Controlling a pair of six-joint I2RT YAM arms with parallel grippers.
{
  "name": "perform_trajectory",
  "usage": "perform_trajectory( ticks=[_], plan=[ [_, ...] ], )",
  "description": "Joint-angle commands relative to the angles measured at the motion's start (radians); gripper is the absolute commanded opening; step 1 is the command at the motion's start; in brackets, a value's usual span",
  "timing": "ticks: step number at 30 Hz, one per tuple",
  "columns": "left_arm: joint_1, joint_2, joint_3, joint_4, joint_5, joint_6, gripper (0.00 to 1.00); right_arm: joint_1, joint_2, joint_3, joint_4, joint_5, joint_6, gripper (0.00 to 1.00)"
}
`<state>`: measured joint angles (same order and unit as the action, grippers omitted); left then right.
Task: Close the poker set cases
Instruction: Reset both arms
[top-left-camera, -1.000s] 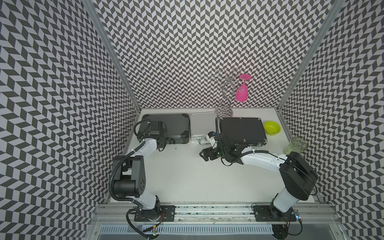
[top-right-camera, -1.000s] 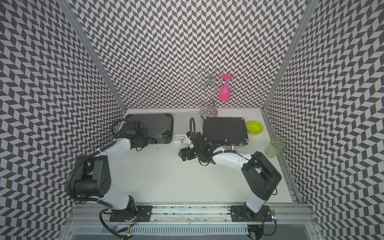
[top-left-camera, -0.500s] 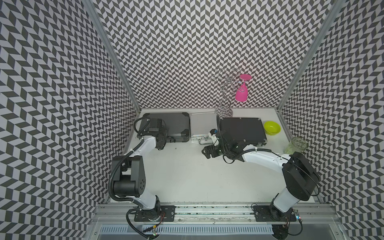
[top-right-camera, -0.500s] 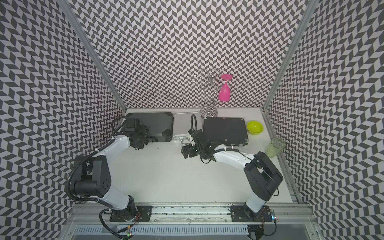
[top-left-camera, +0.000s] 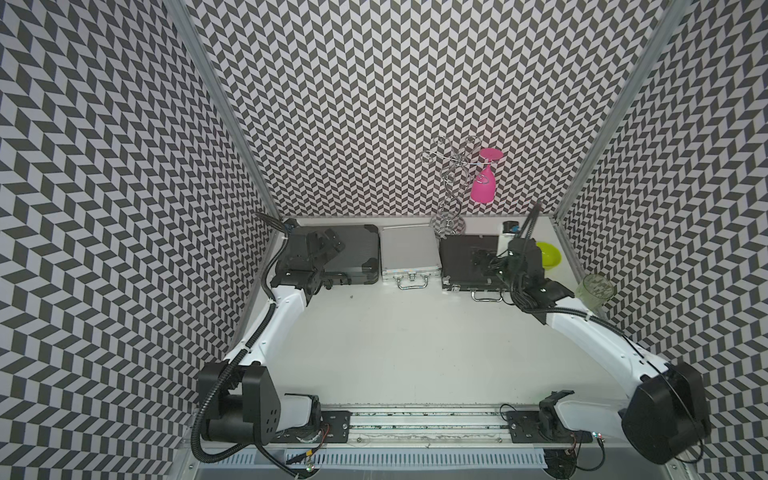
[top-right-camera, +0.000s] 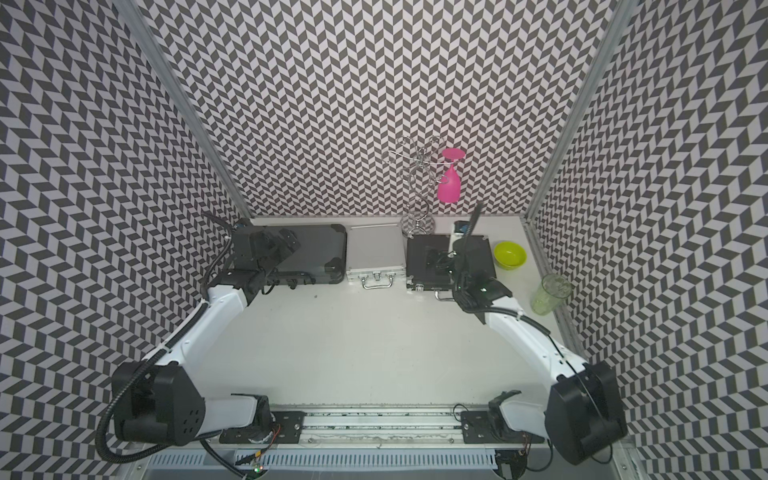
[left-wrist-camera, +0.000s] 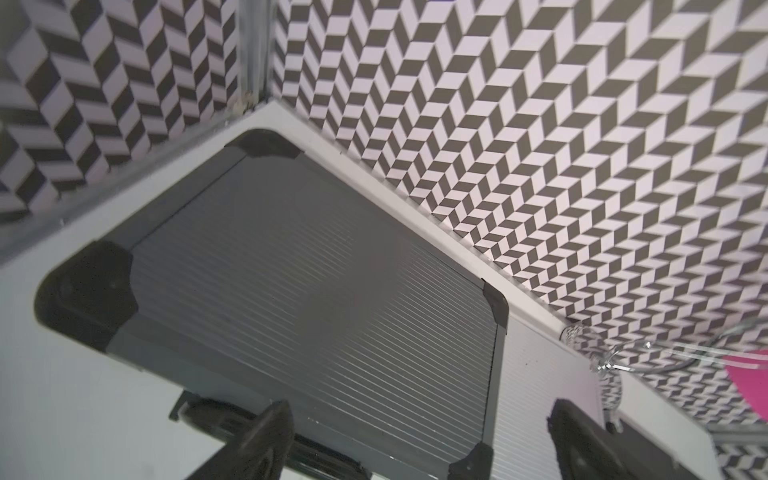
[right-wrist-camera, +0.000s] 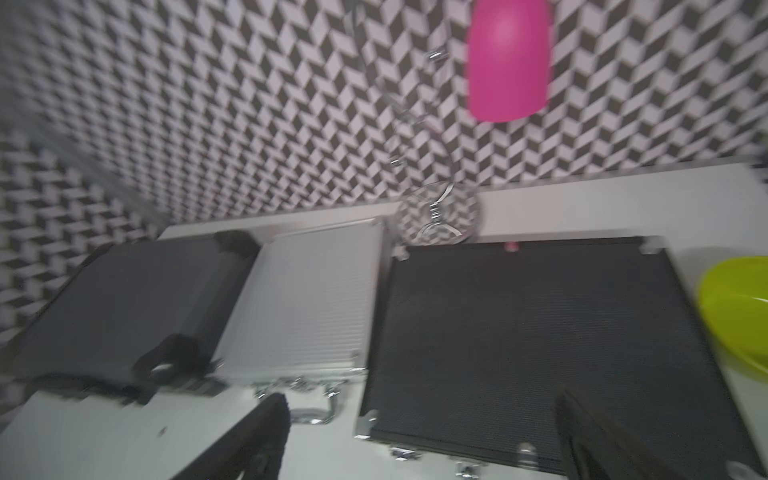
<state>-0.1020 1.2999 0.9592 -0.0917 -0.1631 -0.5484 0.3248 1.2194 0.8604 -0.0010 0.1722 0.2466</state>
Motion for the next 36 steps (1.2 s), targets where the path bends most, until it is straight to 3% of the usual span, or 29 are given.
perform_trajectory(
  ticks=[1, 5, 11, 14, 18, 23, 25, 27, 30, 34, 36],
  plan=[
    [-0.031, -0.038, -0.163, 0.303, -0.106, 0.341, 0.99, -0.05, -0.074, -0.12, 0.286, 0.109, -0.097, 0.99],
    [-0.037, -0.031, -0.318, 0.463, -0.102, 0.453, 0.99, -0.109, -0.06, -0.181, 0.351, 0.132, -0.137, 0.99],
    [-0.033, 0.022, -0.505, 0.8, 0.019, 0.595, 0.99, -0.209, 0.032, -0.268, 0.455, 0.107, -0.149, 0.99],
    [-0.013, 0.099, -0.545, 0.94, 0.004, 0.606, 0.99, -0.283, 0.065, -0.295, 0.473, 0.083, -0.139, 0.99],
    [0.032, 0.161, -0.641, 1.142, 0.043, 0.581, 1.0, -0.358, 0.083, -0.383, 0.631, 0.013, -0.163, 0.99],
    [0.085, 0.264, -0.732, 1.419, 0.07, 0.535, 1.0, -0.372, 0.161, -0.45, 0.805, -0.093, -0.144, 0.99],
    [0.09, 0.249, -0.718, 1.366, 0.076, 0.529, 1.0, -0.373, 0.209, -0.51, 0.953, -0.076, -0.109, 0.99],
    [0.091, 0.25, -0.717, 1.36, 0.079, 0.529, 0.99, -0.369, 0.239, -0.558, 1.1, -0.162, -0.166, 0.99],
    [0.091, 0.252, -0.717, 1.363, 0.079, 0.53, 1.0, -0.338, 0.262, -0.554, 1.105, -0.179, -0.216, 0.99],
    [0.091, 0.256, -0.719, 1.376, 0.078, 0.529, 1.0, -0.325, 0.344, -0.658, 1.387, -0.151, -0.214, 0.99],
    [0.091, 0.252, -0.715, 1.359, 0.079, 0.529, 1.0, -0.325, 0.338, -0.657, 1.368, -0.152, -0.217, 0.99]
  ],
)
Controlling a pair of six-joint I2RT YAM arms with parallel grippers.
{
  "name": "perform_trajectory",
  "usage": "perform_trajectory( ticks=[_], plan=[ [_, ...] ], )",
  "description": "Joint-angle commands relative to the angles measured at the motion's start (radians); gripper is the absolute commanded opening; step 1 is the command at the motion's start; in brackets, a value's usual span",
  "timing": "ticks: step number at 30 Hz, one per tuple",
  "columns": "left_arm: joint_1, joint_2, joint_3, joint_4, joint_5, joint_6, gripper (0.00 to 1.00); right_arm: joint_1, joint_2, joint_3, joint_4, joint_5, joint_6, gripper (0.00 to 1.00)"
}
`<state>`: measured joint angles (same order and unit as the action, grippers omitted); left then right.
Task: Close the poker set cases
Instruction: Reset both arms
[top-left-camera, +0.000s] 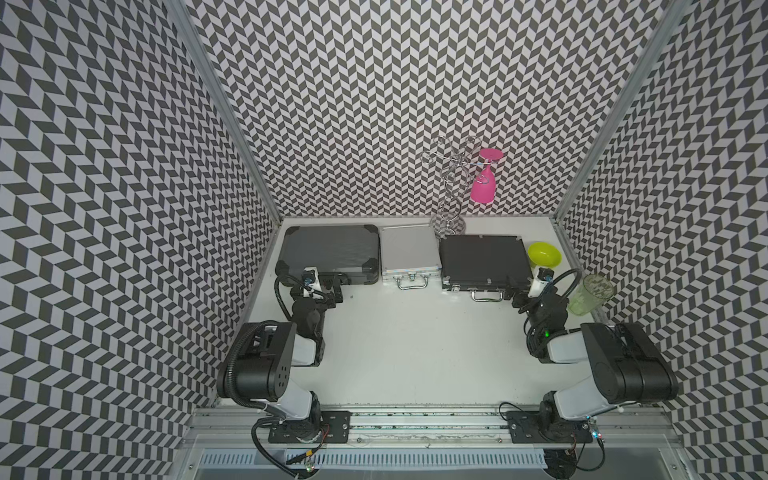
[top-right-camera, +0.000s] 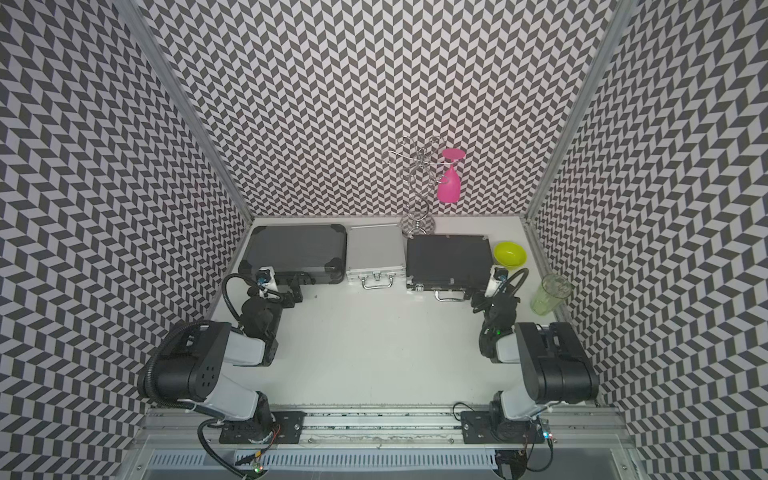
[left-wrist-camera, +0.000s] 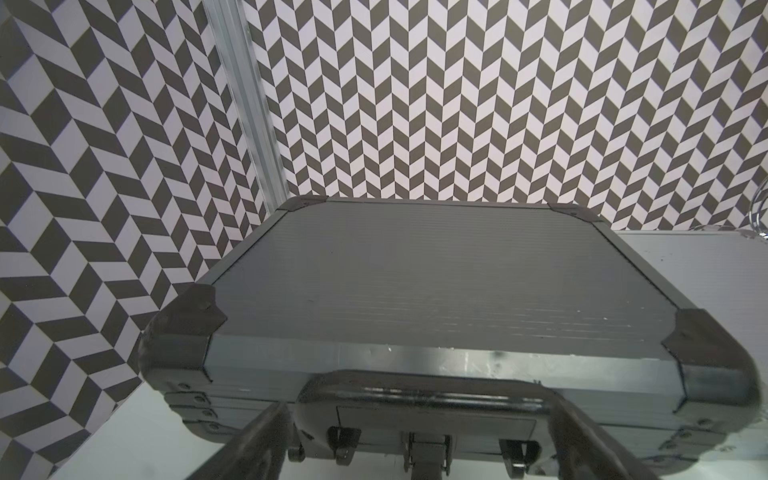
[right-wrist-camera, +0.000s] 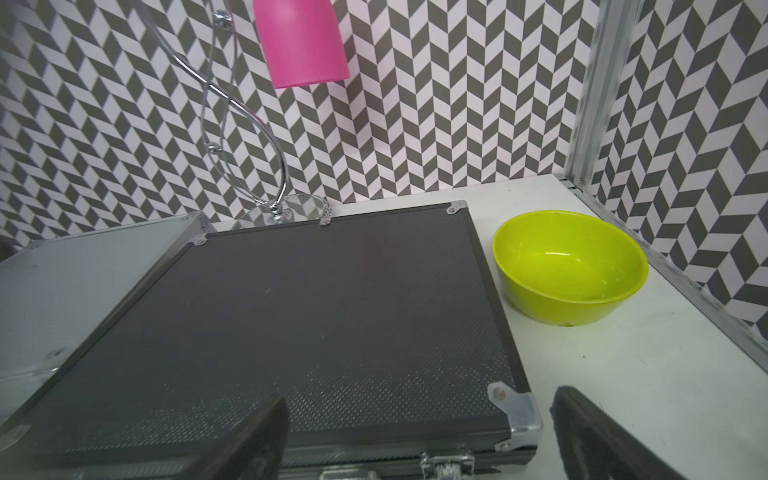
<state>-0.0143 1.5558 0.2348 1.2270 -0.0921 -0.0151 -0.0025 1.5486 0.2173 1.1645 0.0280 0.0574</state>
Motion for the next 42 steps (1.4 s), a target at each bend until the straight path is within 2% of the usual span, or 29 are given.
perform_trajectory(
  ticks=[1, 6, 37, 42],
  plan=[
    [0.003, -0.003, 0.01, 0.045, 0.006, -0.005, 1.0, 0.002, 0.002, -0.005, 0.168, -0.007, -0.029, 0.99],
    [-0.007, -0.003, 0.014, 0.038, -0.016, 0.0, 1.0, 0.004, -0.02, -0.004, 0.104, -0.002, -0.029, 0.99],
    [-0.007, -0.002, 0.014, 0.039, -0.017, 0.003, 0.99, 0.015, -0.015, 0.024, 0.116, 0.012, -0.032, 0.99],
    [-0.007, -0.003, 0.014, 0.039, -0.017, 0.002, 0.99, 0.01, -0.025, -0.042, 0.196, 0.095, 0.009, 0.99]
  ],
)
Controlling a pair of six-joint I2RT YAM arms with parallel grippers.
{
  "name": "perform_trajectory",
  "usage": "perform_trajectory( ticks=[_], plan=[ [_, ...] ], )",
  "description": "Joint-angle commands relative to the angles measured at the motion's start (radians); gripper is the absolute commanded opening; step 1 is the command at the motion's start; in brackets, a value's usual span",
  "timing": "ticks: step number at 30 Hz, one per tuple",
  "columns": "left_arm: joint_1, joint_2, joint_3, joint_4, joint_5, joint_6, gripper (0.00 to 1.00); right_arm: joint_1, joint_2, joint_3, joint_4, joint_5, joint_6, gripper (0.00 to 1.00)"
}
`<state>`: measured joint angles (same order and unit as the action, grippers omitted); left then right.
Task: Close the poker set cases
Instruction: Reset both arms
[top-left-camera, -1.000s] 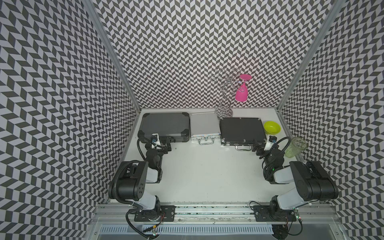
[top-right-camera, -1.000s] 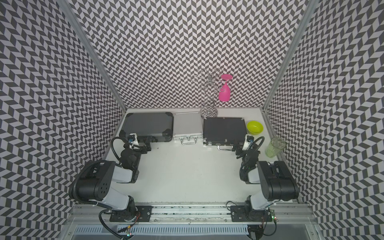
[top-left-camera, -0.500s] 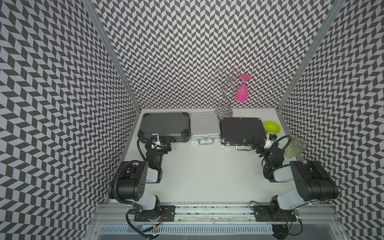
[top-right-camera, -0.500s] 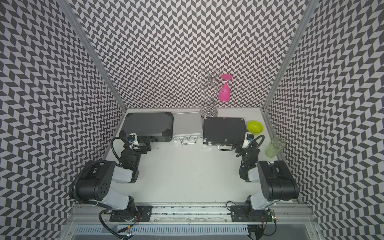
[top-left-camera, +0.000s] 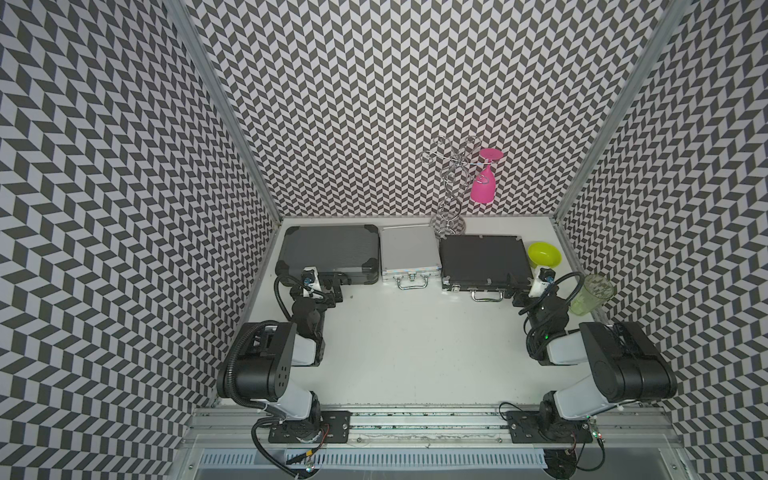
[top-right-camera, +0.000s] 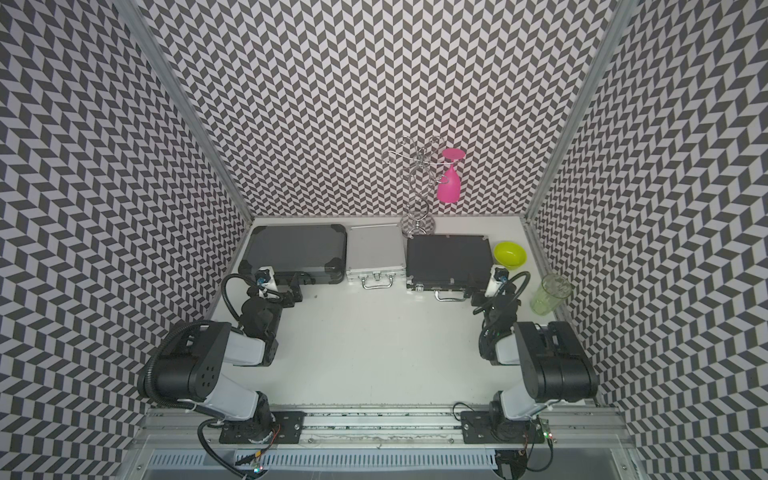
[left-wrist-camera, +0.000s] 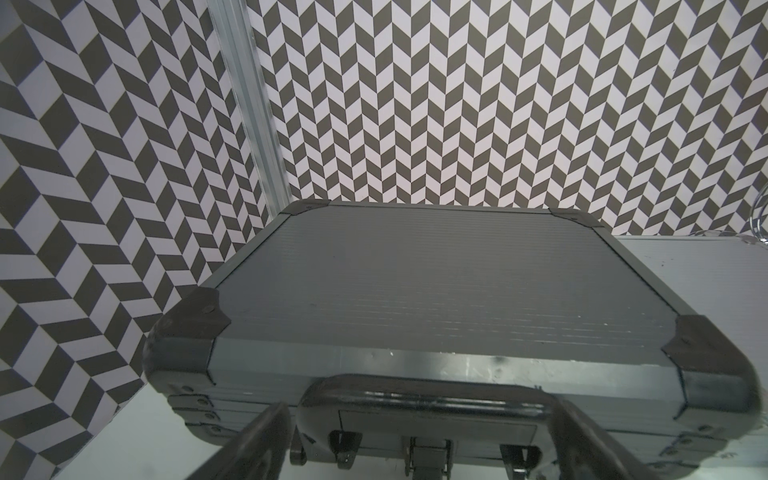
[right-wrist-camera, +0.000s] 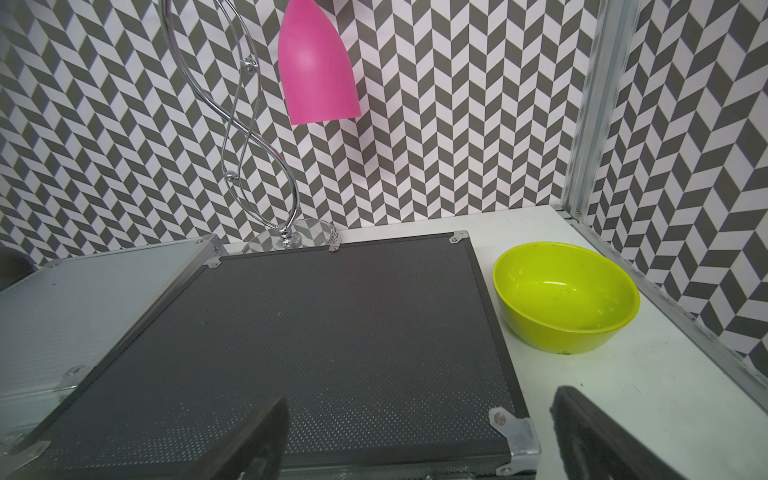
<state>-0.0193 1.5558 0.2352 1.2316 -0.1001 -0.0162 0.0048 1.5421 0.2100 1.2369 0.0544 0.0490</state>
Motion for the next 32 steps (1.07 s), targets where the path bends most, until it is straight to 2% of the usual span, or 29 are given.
perform_trajectory(
  ticks=[1, 3, 4, 5, 7, 8, 10, 11, 12, 13, 15, 18, 19, 22, 26, 32],
  plan=[
    [-0.002, -0.003, 0.013, 0.034, -0.01, 0.003, 1.0, 0.005, -0.013, -0.028, 0.12, 0.07, 0.008, 0.99],
    [-0.004, -0.002, 0.012, 0.034, -0.01, 0.004, 1.0, 0.037, -0.001, 0.002, 0.078, 0.121, -0.015, 0.99],
    [-0.002, -0.002, 0.013, 0.035, -0.01, 0.004, 0.99, 0.052, 0.003, 0.029, 0.054, 0.061, -0.052, 0.99],
    [-0.004, -0.002, 0.013, 0.034, -0.011, 0.004, 1.0, 0.058, 0.0, 0.04, 0.042, -0.061, -0.113, 0.99],
    [-0.003, -0.002, 0.013, 0.034, -0.01, 0.003, 1.0, 0.055, -0.048, -0.049, 0.106, -0.119, -0.137, 0.99],
    [-0.004, -0.003, 0.013, 0.034, -0.01, 0.003, 0.99, 0.055, -0.052, -0.092, 0.181, -0.078, -0.123, 0.99],
    [-0.003, -0.003, 0.013, 0.034, -0.011, 0.004, 1.0, 0.053, -0.021, -0.115, 0.268, 0.168, -0.014, 0.99],
    [-0.003, -0.003, 0.013, 0.034, -0.01, 0.003, 1.0, 0.053, 0.013, -0.081, 0.259, 0.25, 0.023, 0.99],
    [-0.004, -0.002, 0.013, 0.035, -0.01, 0.003, 1.0, 0.06, 0.034, -0.052, 0.248, 0.144, -0.027, 0.99],
    [-0.004, -0.003, 0.013, 0.034, -0.011, 0.004, 0.99, 0.067, 0.028, -0.015, 0.164, -0.028, -0.104, 0.99],
    [-0.004, -0.003, 0.013, 0.034, -0.012, 0.004, 1.0, 0.06, -0.044, -0.007, 0.027, -0.071, -0.123, 0.99],
    [-0.004, -0.002, 0.014, 0.033, -0.012, 0.004, 1.0, 0.058, 0.018, -0.022, 0.153, -0.027, -0.099, 0.99],
    [-0.004, -0.002, 0.013, 0.034, -0.012, 0.003, 1.0, 0.058, 0.038, 0.001, 0.15, 0.004, -0.083, 0.99],
    [-0.003, -0.002, 0.015, 0.034, -0.012, 0.004, 1.0, 0.052, -0.017, 0.074, -0.059, 0.002, -0.081, 0.99],
    [-0.004, -0.003, 0.013, 0.035, -0.012, 0.003, 0.99, 0.052, 0.033, 0.032, 0.115, 0.012, -0.068, 0.99],
    [-0.003, -0.003, 0.015, 0.034, -0.012, 0.004, 0.99, 0.049, -0.001, 0.056, 0.002, -0.005, -0.072, 0.99]
  ],
)
